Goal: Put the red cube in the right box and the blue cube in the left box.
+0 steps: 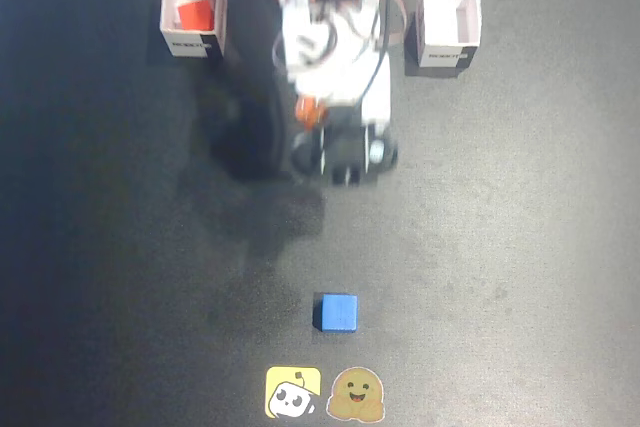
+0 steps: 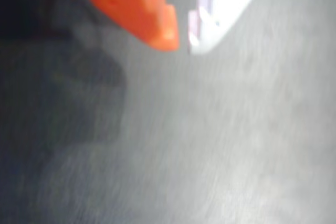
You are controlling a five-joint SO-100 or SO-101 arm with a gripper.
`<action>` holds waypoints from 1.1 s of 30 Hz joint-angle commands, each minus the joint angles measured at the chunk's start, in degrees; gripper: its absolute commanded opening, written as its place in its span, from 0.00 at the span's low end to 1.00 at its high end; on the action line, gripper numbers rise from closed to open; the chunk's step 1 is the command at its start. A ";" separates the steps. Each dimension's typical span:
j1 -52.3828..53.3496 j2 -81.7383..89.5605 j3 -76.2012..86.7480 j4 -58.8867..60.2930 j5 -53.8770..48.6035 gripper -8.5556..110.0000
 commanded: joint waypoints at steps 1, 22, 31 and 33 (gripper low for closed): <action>0.44 -6.68 -7.03 -2.37 0.44 0.07; 3.60 -37.27 -29.88 -8.61 -1.32 0.17; 1.14 -42.89 -33.75 -12.48 0.18 0.20; 0.70 -43.86 -34.10 -13.97 0.44 0.20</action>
